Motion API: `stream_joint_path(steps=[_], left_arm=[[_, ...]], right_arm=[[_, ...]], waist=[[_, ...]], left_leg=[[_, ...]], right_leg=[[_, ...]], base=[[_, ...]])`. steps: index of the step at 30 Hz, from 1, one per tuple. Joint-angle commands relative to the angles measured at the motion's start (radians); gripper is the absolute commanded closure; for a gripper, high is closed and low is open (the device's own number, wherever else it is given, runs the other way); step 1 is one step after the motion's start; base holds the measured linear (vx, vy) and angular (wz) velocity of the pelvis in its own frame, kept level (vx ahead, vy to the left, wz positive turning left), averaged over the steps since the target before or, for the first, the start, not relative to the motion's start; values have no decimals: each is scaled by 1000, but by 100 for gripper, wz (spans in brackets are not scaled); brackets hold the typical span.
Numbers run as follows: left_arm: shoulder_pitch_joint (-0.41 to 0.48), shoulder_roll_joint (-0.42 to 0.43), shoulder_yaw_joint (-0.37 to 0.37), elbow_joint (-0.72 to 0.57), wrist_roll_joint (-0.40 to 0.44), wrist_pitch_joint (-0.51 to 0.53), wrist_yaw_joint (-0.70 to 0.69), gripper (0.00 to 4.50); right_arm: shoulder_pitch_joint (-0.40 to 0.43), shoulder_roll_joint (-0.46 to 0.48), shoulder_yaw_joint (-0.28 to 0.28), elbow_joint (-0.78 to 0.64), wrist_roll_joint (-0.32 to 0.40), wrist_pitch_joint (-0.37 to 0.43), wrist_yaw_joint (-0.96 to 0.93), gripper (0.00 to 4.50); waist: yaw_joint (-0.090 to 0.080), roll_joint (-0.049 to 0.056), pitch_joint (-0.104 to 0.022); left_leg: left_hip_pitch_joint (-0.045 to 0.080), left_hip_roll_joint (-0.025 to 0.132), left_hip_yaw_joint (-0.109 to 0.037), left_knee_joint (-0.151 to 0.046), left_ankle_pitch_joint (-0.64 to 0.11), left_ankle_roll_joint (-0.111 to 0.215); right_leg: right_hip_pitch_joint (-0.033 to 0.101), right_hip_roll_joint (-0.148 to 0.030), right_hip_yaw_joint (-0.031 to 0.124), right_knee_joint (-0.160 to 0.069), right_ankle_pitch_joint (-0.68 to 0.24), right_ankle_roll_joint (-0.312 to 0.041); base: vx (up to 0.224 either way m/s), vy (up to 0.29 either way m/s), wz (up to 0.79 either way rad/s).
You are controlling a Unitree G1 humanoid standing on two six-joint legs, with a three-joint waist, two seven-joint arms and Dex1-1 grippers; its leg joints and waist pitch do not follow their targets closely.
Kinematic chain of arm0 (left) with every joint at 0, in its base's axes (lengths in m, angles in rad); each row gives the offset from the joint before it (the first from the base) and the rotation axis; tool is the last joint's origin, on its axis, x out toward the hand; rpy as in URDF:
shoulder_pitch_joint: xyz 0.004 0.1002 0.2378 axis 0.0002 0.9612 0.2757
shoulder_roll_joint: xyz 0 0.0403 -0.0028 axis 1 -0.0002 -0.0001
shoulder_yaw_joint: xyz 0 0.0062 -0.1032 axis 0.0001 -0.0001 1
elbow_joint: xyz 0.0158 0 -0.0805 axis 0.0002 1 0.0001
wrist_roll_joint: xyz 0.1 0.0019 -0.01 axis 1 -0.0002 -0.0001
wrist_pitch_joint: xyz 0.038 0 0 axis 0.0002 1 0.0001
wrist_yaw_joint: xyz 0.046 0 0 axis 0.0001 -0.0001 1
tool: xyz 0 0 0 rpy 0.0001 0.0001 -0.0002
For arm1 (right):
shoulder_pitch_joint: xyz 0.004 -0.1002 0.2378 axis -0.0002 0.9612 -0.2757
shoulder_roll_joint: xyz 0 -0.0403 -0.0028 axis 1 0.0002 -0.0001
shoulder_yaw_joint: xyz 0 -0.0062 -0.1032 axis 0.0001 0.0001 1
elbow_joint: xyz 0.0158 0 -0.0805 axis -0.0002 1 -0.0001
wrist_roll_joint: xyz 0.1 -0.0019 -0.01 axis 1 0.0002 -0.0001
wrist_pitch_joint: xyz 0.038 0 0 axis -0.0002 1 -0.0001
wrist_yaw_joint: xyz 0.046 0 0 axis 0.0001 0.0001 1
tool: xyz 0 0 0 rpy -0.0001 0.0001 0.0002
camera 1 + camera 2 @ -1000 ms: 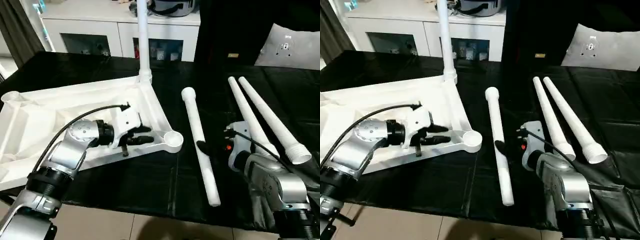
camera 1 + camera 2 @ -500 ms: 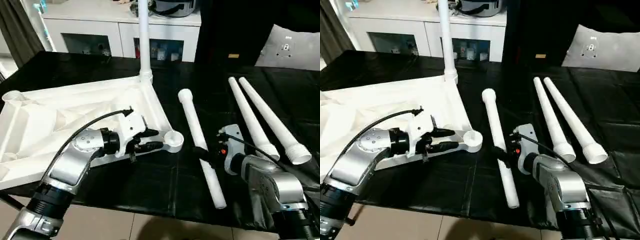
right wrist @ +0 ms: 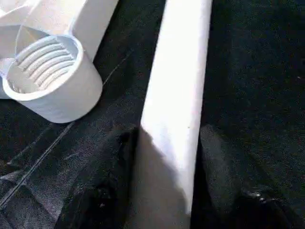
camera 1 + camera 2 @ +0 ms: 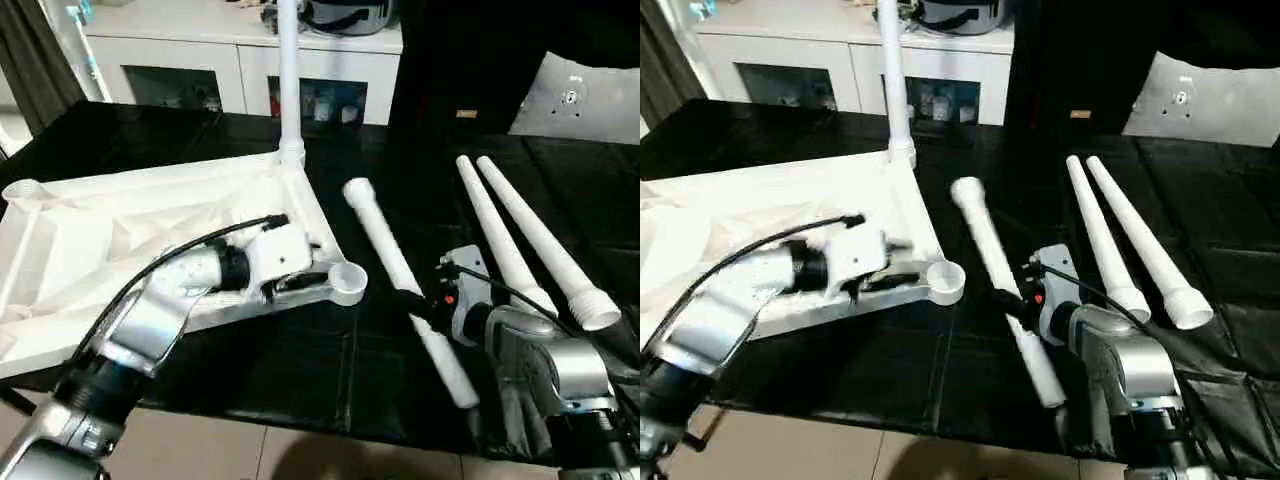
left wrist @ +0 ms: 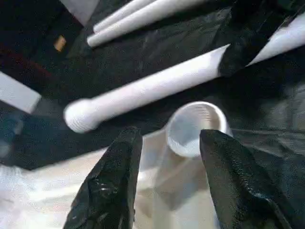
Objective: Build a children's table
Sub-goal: Insert table leg to table base
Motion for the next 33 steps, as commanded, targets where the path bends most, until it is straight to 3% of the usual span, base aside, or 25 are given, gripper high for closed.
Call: stream_joint_path(steps=[1, 7, 10, 12, 13, 15, 20, 24, 30, 33], left_arm=[[-15, 11, -28, 25, 41, -54, 11, 206], [-67, 29, -71, 92, 142, -186, 69, 159], [-103, 25, -91, 130, 196, -246, 107, 159], [-138, 17, -109, 165, 247, -294, 153, 159], [-159, 10, -116, 188, 272, -320, 182, 159], [-191, -4, -128, 226, 310, -356, 233, 159], [-235, -23, -144, 302, 360, -408, 308, 159], [-292, -1, -206, 414, 489, -494, 409, 159], [-333, 12, -228, 479, 579, -524, 524, 159], [-358, 14, -252, 534, 633, -564, 588, 159]], right_arm=[[-16, 1, -21, 9, 16, 12, 2, 262], [-51, 12, -59, -7, 53, 8, 5, 298], [-70, 18, -70, -25, 71, 20, 7, 303], [-82, 21, -65, -48, 78, 32, 11, 303], [-90, 24, -58, -63, 83, 41, 15, 303], [-101, 29, -46, -89, 92, 59, 22, 303], [-115, 41, -24, -139, 117, 88, 29, 303], [-114, 54, 6, -224, 152, 135, 46, 303], [-96, 49, 30, -274, 171, 166, 63, 303], [-85, 47, 44, -307, 188, 190, 68, 303]], waist=[[1, -12, -69], [3, -11, -72], [3, -17, -73], [6, -14, -74], [6, -20, -74], [8, -18, -75], [9, -19, -75], [10, -17, -75], [15, -13, -75], [19, -16, -74]], left_leg=[[-5, 29, -7, -64, -145, 24], [-4, 31, -8, -62, -131, 26], [-3, 31, -6, -61, -126, 25], [-4, 31, -7, -61, -122, 23], [-4, 31, -6, -60, -116, 24], [-4, 32, -7, -60, -112, 23], [-7, 29, -7, -59, -109, 23], [-7, 28, -9, -59, -115, 19], [-3, 33, -10, -59, -117, 8], [-4, 29, -11, -59, -128, 6]], right_leg=[[55, -71, 45, -67, -376, -111], [56, -71, 46, -60, -322, -130], [56, -71, 46, -59, -320, -132], [57, -72, 47, -57, -322, -126], [56, -72, 48, -57, -311, -127], [57, -73, 48, -55, -308, -129], [58, -72, 48, -55, -305, -123], [57, -70, 48, -58, -325, -99], [54, -70, 50, -51, -267, -125], [55, -72, 50, -56, -307, -112]], base=[[0, 0, 0], [0, 0, 0], [0, 0, 0], [0, 0, 0], [0, 0, 0], [0, 0, 0], [0, 0, 0], [0, 0, 0], [0, 0, 0], [0, 0, 0]])
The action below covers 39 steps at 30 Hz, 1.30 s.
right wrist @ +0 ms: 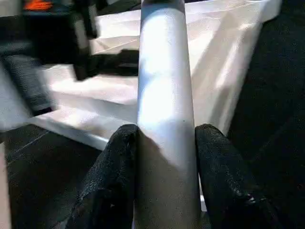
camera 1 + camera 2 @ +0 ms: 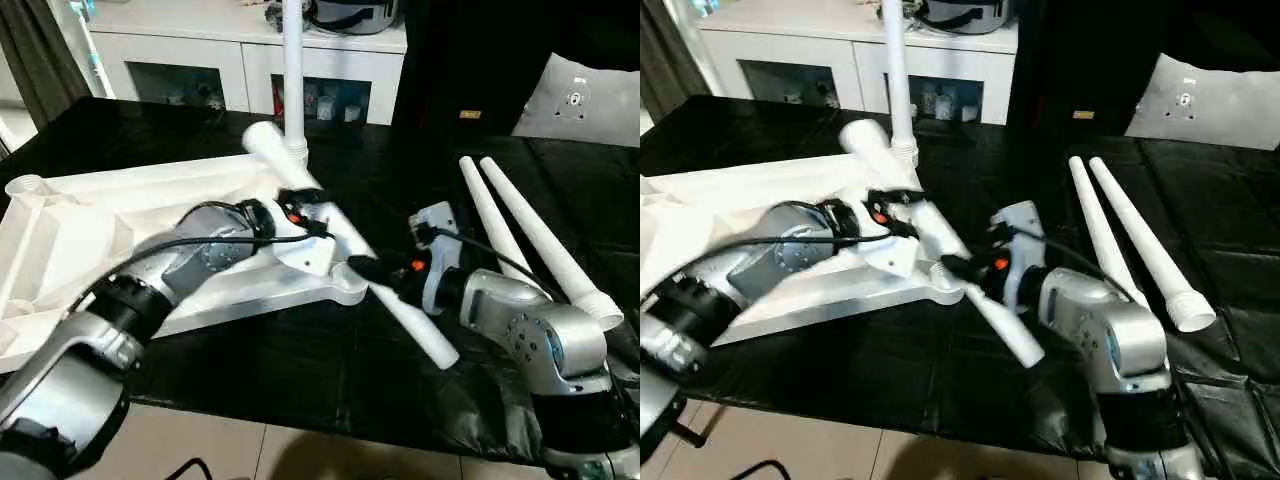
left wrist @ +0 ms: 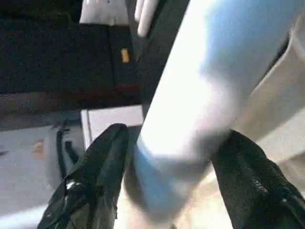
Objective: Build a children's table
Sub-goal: Insert table leg to table base
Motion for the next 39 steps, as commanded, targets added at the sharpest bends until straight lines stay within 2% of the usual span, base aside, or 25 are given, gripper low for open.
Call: stream_joint_path(steps=[1, 5, 7, 9, 10, 11, 14, 19, 24, 30, 31, 33, 36, 37, 39], left_arm=[[-28, 6, -31, 29, 38, -34, 42, 159], [-43, -2, -50, 102, 56, -74, 68, 159], [-43, -4, -48, 111, 50, -85, 61, 195], [-39, -7, -41, 118, 35, -99, 44, 201], [-35, -10, -36, 126, 26, -112, 40, 215], [-32, -11, -35, 126, 21, -116, 35, 228], [-34, -13, -44, 145, 21, -139, 41, 236], [-32, -14, -50, 156, 28, -166, 46, 241], [-27, -15, -45, 160, 23, -181, 35, 244], [-34, -16, -41, 187, 17, -200, 25, 244], [-37, -15, -44, 191, 21, -205, 26, 244], [-39, -14, -46, 196, 24, -211, 27, 244], [-42, -14, -46, 204, 27, -216, 29, 244], [-45, -14, -45, 209, 28, -220, 30, 254], [-48, -14, -43, 217, 28, -222, 31, 264]], right_arm=[[5, -4, 9, -39, 24, 22, 8, 303], [7, -9, 17, -55, 29, 41, 12, 303], [7, -11, 18, -55, 29, 42, 10, 303], [8, -12, 16, -53, 27, 42, 4, 303], [9, -15, 13, -46, 22, 40, -4, 303], [9, -16, 12, -43, 20, 38, -5, 303], [7, -15, 8, -36, 11, 40, -13, 303], [3, -17, 6, -25, 3, 35, -20, 303], [-5, -24, 10, -16, -8, 30, -26, 303], [-27, -20, -21, 18, -14, 29, -53, 303], [-31, -20, -31, 21, -4, 32, -48, 268], [-39, -20, -46, 25, 3, 30, -48, 233], [-45, -23, -57, 32, 9, 21, -41, 224], [-47, -26, -62, 35, 8, 9, -39, 200], [-51, -25, -76, 42, 11, 0, -45, 186]], waist=[[4, -10, -75], [11, -10, -76], [14, -9, -78], [14, -11, -77], [14, -8, -77], [13, -9, -76], [14, -13, -76], [14, -13, -76], [15, -13, -76], [15, -11, -78], [15, -11, -79], [15, -11, -78], [15, -12, -79], [15, -10, -80], [14, -12, -79]], left_leg=[[-2, 29, -10, -62, -129, 7], [-2, 30, -11, -62, -126, 3], [-2, 31, -11, -62, -120, 1], [-3, 31, -11, -62, -121, 0], [-2, 31, -11, -62, -123, -1], [-2, 31, -10, -62, -131, -2], [-3, 29, -10, -61, -130, 1], [-5, 30, -11, -60, -132, 0], [-6, 30, -11, -58, -129, 1], [-7, 30, -11, -57, -118, 2], [-6, 29, -10, -57, -121, 1], [-6, 30, -10, -57, -121, 0], [-7, 30, -10, -58, -113, -5], [-6, 29, -9, -57, -110, -4], [-7, 29, -8, -57, -114, -1]], right_leg=[[59, -72, 50, -63, -307, -113], [57, -73, 50, -63, -310, -107], [57, -75, 50, -61, -300, -112], [58, -76, 50, -60, -288, -119], [58, -76, 50, -60, -290, -121], [56, -76, 51, -62, -298, -121], [57, -75, 50, -63, -316, -114], [54, -76, 50, -62, -335, -104], [52, -75, 51, -61, -330, -105], [53, -75, 51, -58, -295, -115], [53, -74, 51, -58, -291, -118], [53, -75, 51, -57, -285, -123], [54, -75, 52, -54, -280, -123], [54, -73, 51, -53, -267, -126], [55, -73, 52, -54, -261, -130]], base=[[0, 0, 0], [0, 0, 0], [0, 0, 0], [0, 0, 0], [0, 0, 0], [0, 0, 0], [0, 0, 0], [0, 0, 0], [0, 0, 0], [0, 0, 0], [0, 0, 0], [0, 0, 0], [0, 0, 0], [0, 0, 0], [0, 0, 0]])
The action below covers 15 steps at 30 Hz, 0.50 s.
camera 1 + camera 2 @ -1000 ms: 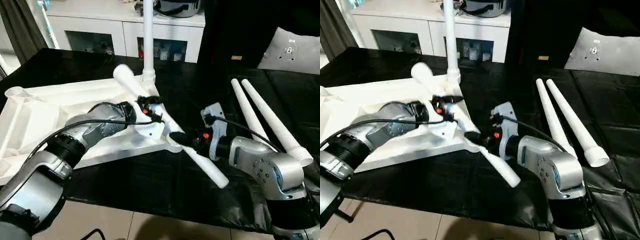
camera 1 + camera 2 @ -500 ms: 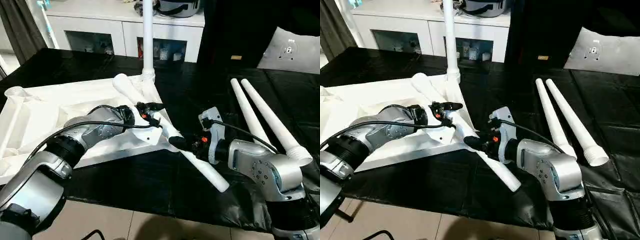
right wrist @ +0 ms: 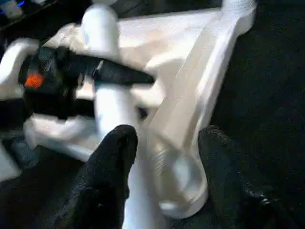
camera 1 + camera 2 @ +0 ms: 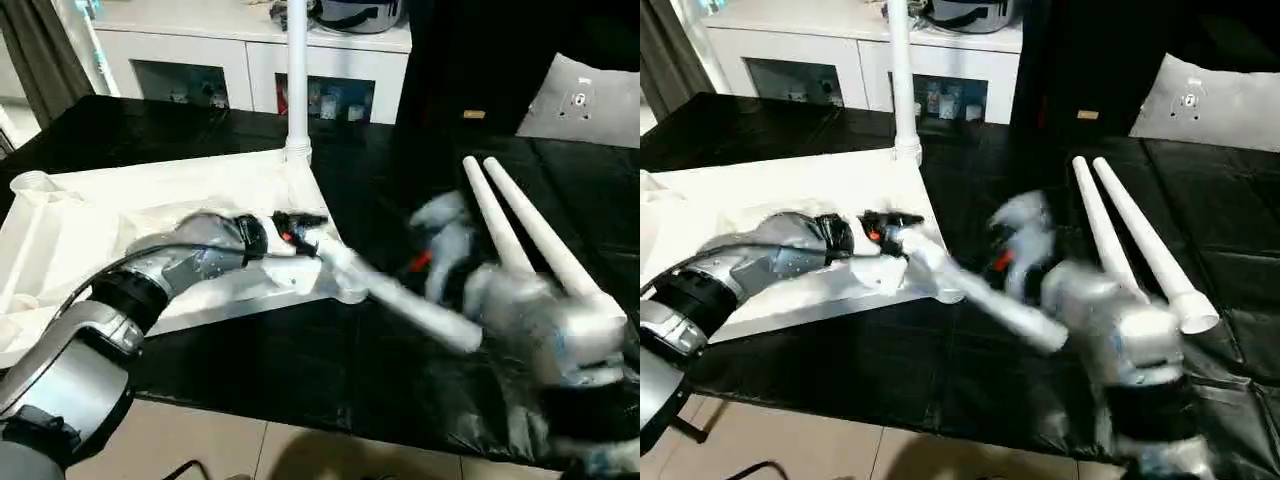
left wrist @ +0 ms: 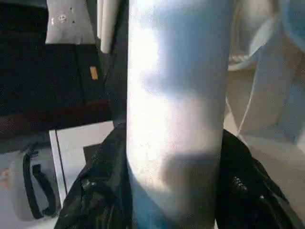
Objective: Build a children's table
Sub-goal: Insert table leg to table base
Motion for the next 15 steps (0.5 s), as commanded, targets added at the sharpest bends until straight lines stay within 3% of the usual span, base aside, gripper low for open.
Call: stream_joint_path(steps=[1, 4, 6, 9, 11, 13, 15], left_arm=[[-13, -1, 1, 10, -13, -8, -4, 264], [-20, 0, 7, 29, -15, -7, 2, 266], [-22, -1, 9, 33, -16, -6, 3, 266], [-27, -4, 28, 49, -33, 3, -2, 266], [-24, -13, 59, 66, -80, 20, -29, 266], [-15, -39, 136, 96, -204, 76, -111, 266], [-11, -56, 182, 108, -275, 119, -160, 266]], right_arm=[[-3, 3, -14, 13, 5, -14, -12, 186], [-13, 0, -38, 21, 12, -36, -21, 149], [-17, 2, -47, 24, 11, -46, -27, 149], [-53, 15, -127, 58, 7, -156, -60, 125], [-81, 15, -189, 70, 22, -224, -64, 106], [-118, 0, -281, 83, 46, -306, -76, 82], [-124, -13, -308, 71, 71, -325, -55, 73]], waist=[[3, -8, -79], [3, -8, -78], [3, -8, -79], [2, -8, -80], [3, -5, -80], [5, -8, -82], [10, -7, -83]], left_leg=[[0, 28, -8, -61, -116, 3], [0, 29, -9, -61, -117, 3], [2, 29, -8, -61, -119, 2], [2, 28, -7, -60, -117, 1], [3, 27, -5, -59, -121, 2], [3, 23, -1, -58, -112, 7], [3, 21, 0, -57, -95, 20]], right_leg=[[64, -73, 50, -62, -261, -132], [64, -74, 50, -63, -266, -133], [64, -73, 50, -63, -271, -130], [62, -74, 50, -62, -265, -138], [62, -74, 50, -62, -263, -140], [64, -74, 51, -62, -250, -153], [67, -71, 49, -58, -221, -171]], base=[[0, 0, 0], [0, 0, 0], [0, 0, 0], [0, 0, 0], [0, 0, 0], [0, 0, 0], [0, 0, 0]])
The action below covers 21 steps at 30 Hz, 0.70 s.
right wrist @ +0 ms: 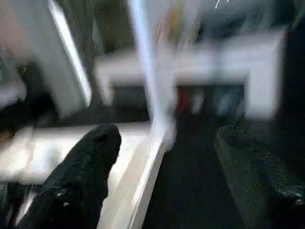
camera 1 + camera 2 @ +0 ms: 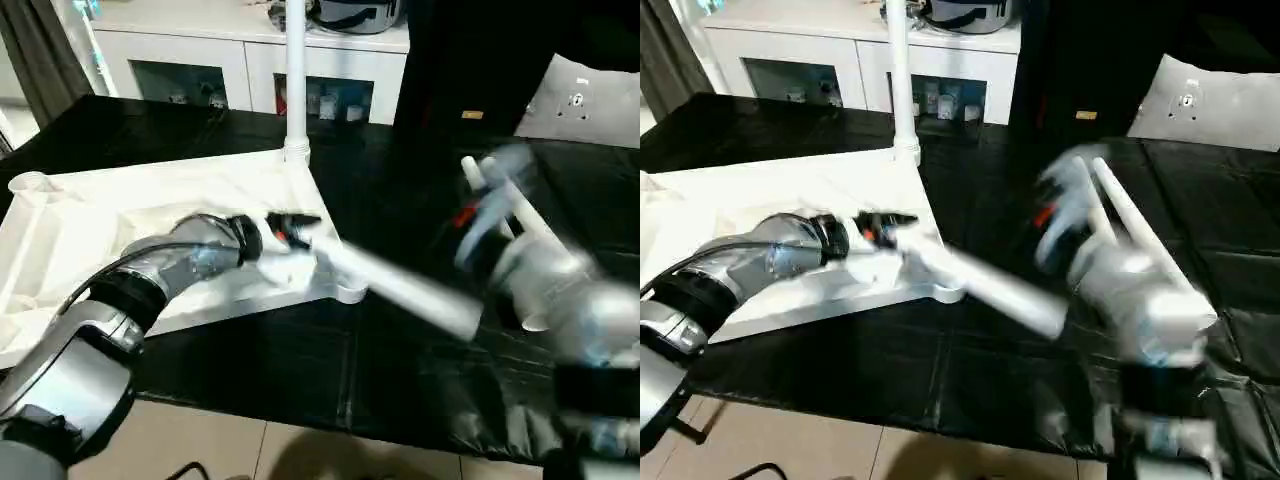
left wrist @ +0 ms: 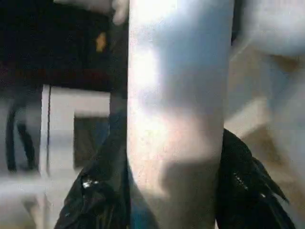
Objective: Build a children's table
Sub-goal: Insert table leg to table base
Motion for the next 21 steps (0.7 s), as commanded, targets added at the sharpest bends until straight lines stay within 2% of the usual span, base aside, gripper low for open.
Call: stream_joint_path(steps=[1, 2, 3, 4, 5, 6, 7, 8, 9, 11, 12, 13, 14, 17, 18, 19, 20, 21], left_arm=[[-3, -13, 68, 11, -103, 63, -67, 266], [-3, -35, 123, 7, -177, 128, -104, 266], [-3, -36, 125, 7, -181, 130, -106, 266], [-8, -48, 156, 3, -223, 166, -122, 266], [-16, -81, 233, -15, -336, 269, -167, 266], [-16, -81, 233, -15, -336, 269, -167, 266], [-21, -96, 274, -37, -399, 320, -199, 266], [-21, -96, 274, -37, -399, 320, -199, 266], [-21, -112, 314, -86, -475, 378, -236, 266], [-21, -130, 355, -149, -556, 444, -270, 266], [-19, -142, 375, -199, -608, 482, -296, 266], [-18, -145, 378, -211, -617, 491, -301, 266], [-16, -152, 390, -243, -642, 523, -316, 266], [-8, -181, 420, -354, -730, 636, -340, 267], [-7, -186, 426, -370, -745, 655, -342, 267], [-7, -192, 435, -392, -766, 684, -342, 267], [-11, -217, 479, -473, -862, 809, -325, 267], [-15, -233, 508, -518, -925, 886, -307, 267]], right_arm=[[2, -12, -39, -23, 44, -26, 25, 65], [0, -16, -63, -41, 74, -22, 38, 57], [0, -17, -64, -42, 75, -23, 39, 39], [0, -21, -77, -47, 85, -31, 45, 30], [0, -27, -107, -41, 94, -61, 43, 21], [0, -27, -107, -41, 94, -61, 43, 13], [-1, -25, -125, -27, 101, -82, 36, 5], [-1, -25, -125, -27, 101, -82, 36, 2], [13, -20, -132, -25, 104, -94, 31, 0], [36, -12, -126, -34, 108, -94, 29, 0], [61, -7, -105, -48, 104, -96, 44, 0], [67, -6, -100, -52, 103, -95, 47, 0], [80, -3, -85, -59, 100, -89, 51, 0], [132, -11, 13, -73, 43, -81, 75, 0], [139, -13, 29, -73, 33, -80, 78, 0], [147, -18, 51, -73, 19, -81, 82, 0], [171, -33, 123, -74, -21, -77, 95, 0], [181, -38, 155, -77, -33, -69, 102, 0]], waist=[[7, -4, -82], [4, -5, -82], [7, -5, -85], [6, -3, -84], [6, -5, -84], [9, -5, -84], [10, -2, -82], [9, -4, -81], [9, -7, -80], [10, -7, -80], [11, -7, -80], [13, -6, -80], [12, -10, -81], [12, -8, -80], [11, -9, -79], [10, -8, -78], [10, -10, -79], [12, -7, -77]], left_leg=[[3, 22, -2, -58, -94, 24], [4, 23, -1, -58, -95, 34], [2, 22, -2, -57, -85, 43], [2, 23, -2, -57, -87, 51], [2, 22, 0, -56, -89, 52], [3, 23, -1, -56, -93, 49], [5, 22, -1, -57, -104, 49], [4, 21, 0, -57, -110, 48], [4, 21, -1, -58, -117, 48], [4, 21, -1, -58, -113, 46], [3, 23, 0, -58, -108, 49], [3, 24, -1, -58, -109, 54], [1, 25, -1, -59, -106, 55], [0, 24, 0, -57, -96, 60], [-1, 26, -1, -58, -98, 54], [-1, 24, 0, -57, -105, 57], [-1, 25, 0, -57, -104, 52], [0, 27, 0, -56, -100, 39]], right_leg=[[66, -70, 48, -57, -214, -169], [68, -69, 47, -57, -197, -177], [71, -71, 46, -54, -179, -190], [70, -70, 45, -56, -179, -194], [72, -72, 44, -57, -186, -199], [72, -75, 44, -57, -196, -203], [70, -73, 42, -63, -232, -197], [70, -74, 42, -64, -246, -195], [71, -72, 41, -68, -273, -183], [71, -72, 40, -67, -287, -179], [70, -72, 41, -67, -278, -184], [70, -72, 39, -68, -278, -185], [71, -71, 39, -66, -270, -184], [71, -70, 39, -67, -266, -182], [72, -71, 39, -64, -268, -182], [71, -70, 38, -70, -290, -175], [72, -70, 39, -67, -291, -173], [72, -72, 39, -62, -282, -189]], base=[[0, 0, 0], [0, 0, 0], [0, 0, 0], [0, 0, 0], [0, 0, 0], [0, 0, 0], [0, 0, 0], [0, 0, 0], [0, 0, 0], [0, 0, 0], [0, 0, 0], [0, 0, 0], [0, 0, 0], [0, 0, 0], [0, 0, 0], [0, 0, 0], [0, 0, 0], [0, 0, 0]])
